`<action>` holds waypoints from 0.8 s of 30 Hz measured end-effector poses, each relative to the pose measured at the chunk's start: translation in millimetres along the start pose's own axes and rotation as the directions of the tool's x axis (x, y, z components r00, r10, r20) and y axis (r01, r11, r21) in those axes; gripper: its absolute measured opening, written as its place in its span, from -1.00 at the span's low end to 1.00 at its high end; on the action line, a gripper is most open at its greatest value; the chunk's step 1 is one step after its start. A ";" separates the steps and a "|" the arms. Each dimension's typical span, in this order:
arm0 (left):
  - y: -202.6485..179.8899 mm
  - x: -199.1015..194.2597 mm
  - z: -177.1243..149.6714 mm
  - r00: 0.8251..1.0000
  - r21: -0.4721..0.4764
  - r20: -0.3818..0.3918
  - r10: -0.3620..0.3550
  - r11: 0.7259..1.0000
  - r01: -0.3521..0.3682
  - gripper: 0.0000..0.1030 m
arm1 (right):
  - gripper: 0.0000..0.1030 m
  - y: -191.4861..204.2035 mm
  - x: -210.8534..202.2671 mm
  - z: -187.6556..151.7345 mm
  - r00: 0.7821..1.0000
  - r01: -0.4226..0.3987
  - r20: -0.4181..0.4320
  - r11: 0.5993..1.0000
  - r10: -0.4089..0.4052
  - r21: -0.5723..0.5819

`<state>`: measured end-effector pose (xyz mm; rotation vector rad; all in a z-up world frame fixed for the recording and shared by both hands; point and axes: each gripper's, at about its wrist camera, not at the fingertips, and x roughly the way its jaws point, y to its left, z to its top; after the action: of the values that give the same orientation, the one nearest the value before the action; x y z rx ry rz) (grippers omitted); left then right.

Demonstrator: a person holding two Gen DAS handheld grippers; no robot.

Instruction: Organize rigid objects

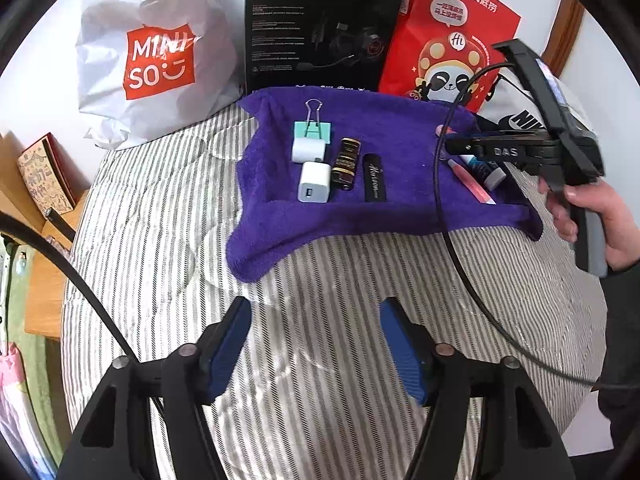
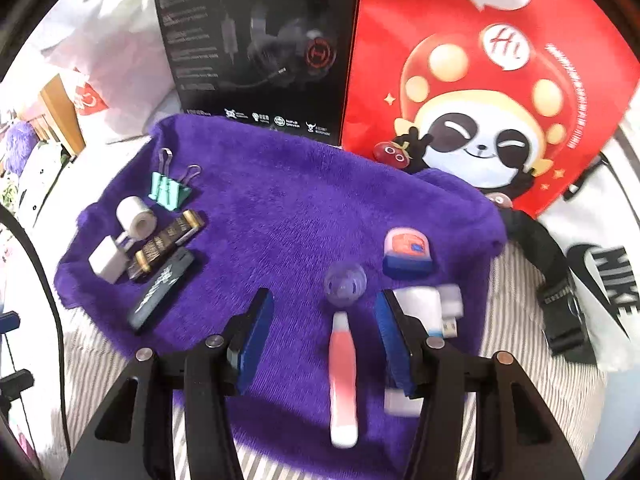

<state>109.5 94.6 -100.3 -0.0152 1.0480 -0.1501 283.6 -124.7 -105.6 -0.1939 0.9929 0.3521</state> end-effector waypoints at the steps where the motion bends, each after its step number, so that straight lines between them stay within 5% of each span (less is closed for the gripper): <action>1: -3.4 -2.0 -1.5 1.000 0.004 0.002 0.000 1.000 0.000 0.33 | 0.13 -0.7 -5.9 -3.7 1.000 -0.003 -0.001 1.000 0.003 0.009; 9: -40.5 -14.8 1.5 1.000 0.025 0.024 0.014 1.000 -0.015 0.59 | 0.48 -7.0 -66.6 -58.8 0.999 -0.037 0.005 0.995 0.037 0.095; 17: -70.1 -33.7 5.0 0.996 0.036 0.064 0.054 0.998 -0.056 0.75 | 0.99 -15.0 -123.2 -107.8 0.997 0.038 0.053 0.986 -0.047 0.163; 24: -93.1 -61.7 5.7 0.990 0.050 0.108 0.086 0.994 -0.092 0.87 | 1.00 -16.5 -163.1 -133.0 0.994 0.058 0.075 0.973 -0.076 0.223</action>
<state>73.4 10.2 -36.5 0.0727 0.9364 -0.0957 104.8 -215.1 -39.0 -0.0106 0.9329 0.1843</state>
